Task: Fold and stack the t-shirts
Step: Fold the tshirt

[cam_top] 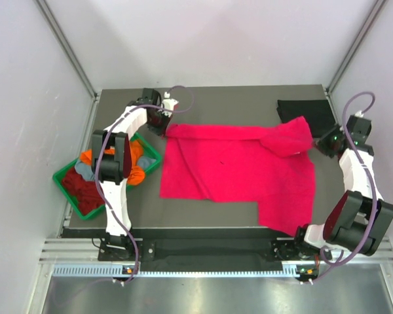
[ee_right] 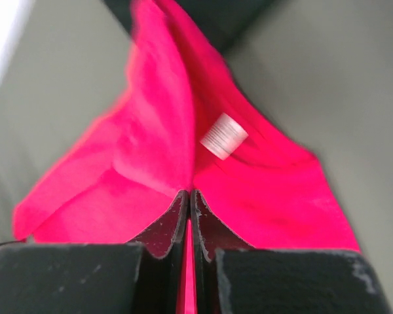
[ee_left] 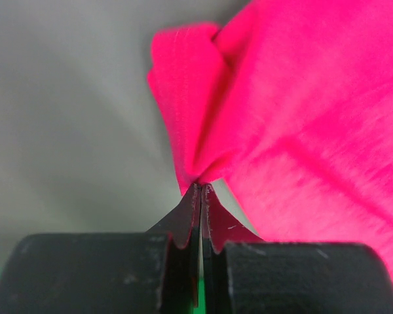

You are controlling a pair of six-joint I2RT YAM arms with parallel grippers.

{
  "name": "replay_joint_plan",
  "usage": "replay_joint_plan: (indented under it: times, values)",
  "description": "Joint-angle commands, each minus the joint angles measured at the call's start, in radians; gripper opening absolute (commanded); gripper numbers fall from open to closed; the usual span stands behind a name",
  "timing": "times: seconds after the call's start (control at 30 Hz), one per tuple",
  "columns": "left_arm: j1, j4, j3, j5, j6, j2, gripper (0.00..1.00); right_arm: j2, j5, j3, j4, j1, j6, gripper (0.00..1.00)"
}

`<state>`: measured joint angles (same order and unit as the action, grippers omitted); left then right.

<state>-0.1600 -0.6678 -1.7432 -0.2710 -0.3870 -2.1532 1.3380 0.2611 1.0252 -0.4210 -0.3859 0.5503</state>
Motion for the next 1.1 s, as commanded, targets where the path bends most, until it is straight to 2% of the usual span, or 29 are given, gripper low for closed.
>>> replay_joint_plan:
  times: [0.0,0.43,0.83,0.87,0.9,0.97,1.0,1.07]
  values:
    - [-0.003,-0.096,0.011,0.104,0.017,0.073,0.00,-0.030,-0.051,-0.099,-0.009,-0.030,-0.004,0.00]
    - [-0.015,-0.124,0.028,0.066,0.008,0.113,0.00,-0.022,-0.059,-0.140,0.007,-0.070,-0.010,0.00]
    - [-0.084,-0.173,0.056,0.070,0.039,0.084,0.00,-0.042,-0.071,-0.189,0.002,-0.102,-0.003,0.00]
    - [-0.084,-0.180,0.054,0.050,0.043,0.079,0.02,-0.048,-0.072,-0.188,-0.005,-0.102,-0.003,0.00]
    - [-0.084,-0.185,0.054,0.036,0.051,0.078,0.11,-0.051,-0.071,-0.188,-0.007,-0.103,-0.003,0.00]
    - [-0.084,-0.196,0.051,0.024,0.077,0.078,0.19,-0.059,-0.069,-0.191,-0.013,-0.102,-0.003,0.01]
    - [-0.084,-0.203,0.045,0.015,0.083,0.078,0.25,-0.063,-0.069,-0.189,-0.018,-0.102,-0.004,0.02]
    - [-0.082,-0.219,0.012,0.004,0.092,0.078,0.30,-0.069,-0.063,-0.185,-0.028,-0.103,-0.007,0.08]
